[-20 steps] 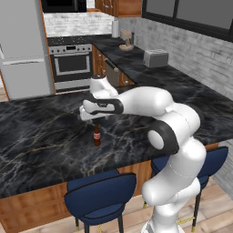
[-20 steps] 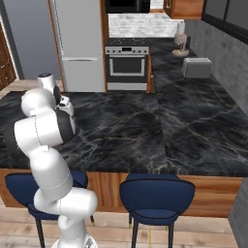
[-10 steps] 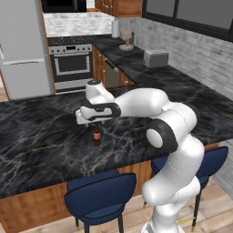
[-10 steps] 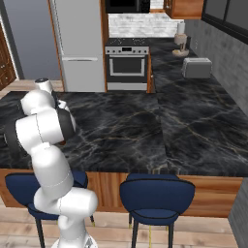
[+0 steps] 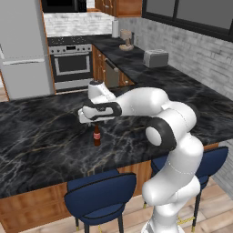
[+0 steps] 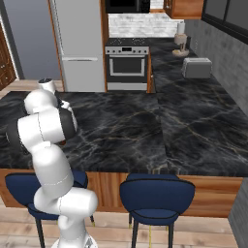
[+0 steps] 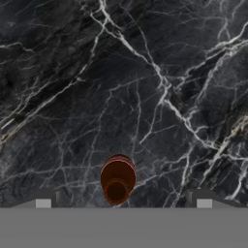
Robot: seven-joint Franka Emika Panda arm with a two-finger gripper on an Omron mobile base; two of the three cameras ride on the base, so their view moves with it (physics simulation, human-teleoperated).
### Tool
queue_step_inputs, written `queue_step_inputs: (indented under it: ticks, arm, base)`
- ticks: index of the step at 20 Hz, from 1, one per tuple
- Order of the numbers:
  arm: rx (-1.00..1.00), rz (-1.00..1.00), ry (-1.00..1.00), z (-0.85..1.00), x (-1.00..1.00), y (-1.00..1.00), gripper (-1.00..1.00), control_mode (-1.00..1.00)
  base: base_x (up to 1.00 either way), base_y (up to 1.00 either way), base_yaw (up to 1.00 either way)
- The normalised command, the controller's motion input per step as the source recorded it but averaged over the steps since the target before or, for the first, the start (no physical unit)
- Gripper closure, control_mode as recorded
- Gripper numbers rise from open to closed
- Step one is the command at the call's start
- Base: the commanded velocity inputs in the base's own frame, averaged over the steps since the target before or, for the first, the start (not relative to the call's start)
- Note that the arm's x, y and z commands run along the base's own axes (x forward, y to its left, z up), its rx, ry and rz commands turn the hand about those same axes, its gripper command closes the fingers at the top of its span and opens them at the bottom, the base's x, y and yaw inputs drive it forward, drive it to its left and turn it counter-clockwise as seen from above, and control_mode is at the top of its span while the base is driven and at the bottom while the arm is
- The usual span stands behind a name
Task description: Place the large bottle from the dining counter next to the other large bottle outside the sink, and place the small bottle from the dining counter next to the other small bottle inside the sink.
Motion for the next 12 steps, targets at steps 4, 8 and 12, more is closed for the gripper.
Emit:
queue_step_inputs:
  ticks: [4, 8, 12]
  arm:
    - [0.0, 0.0, 0.0, 0.0, 0.0, 0.06, -1.0, -1.0]
    - [0.0, 0.0, 0.0, -0.05, -0.01, 0.15, -1.0, -1.0]
    - [0.0, -0.02, 0.0, -0.15, 0.0, 0.06, -1.0, -1.0]
  base:
    - [0.0, 0.0, 0.0]
    - [0.0, 0.0, 0.0]
    - [0.0, 0.0, 0.0]
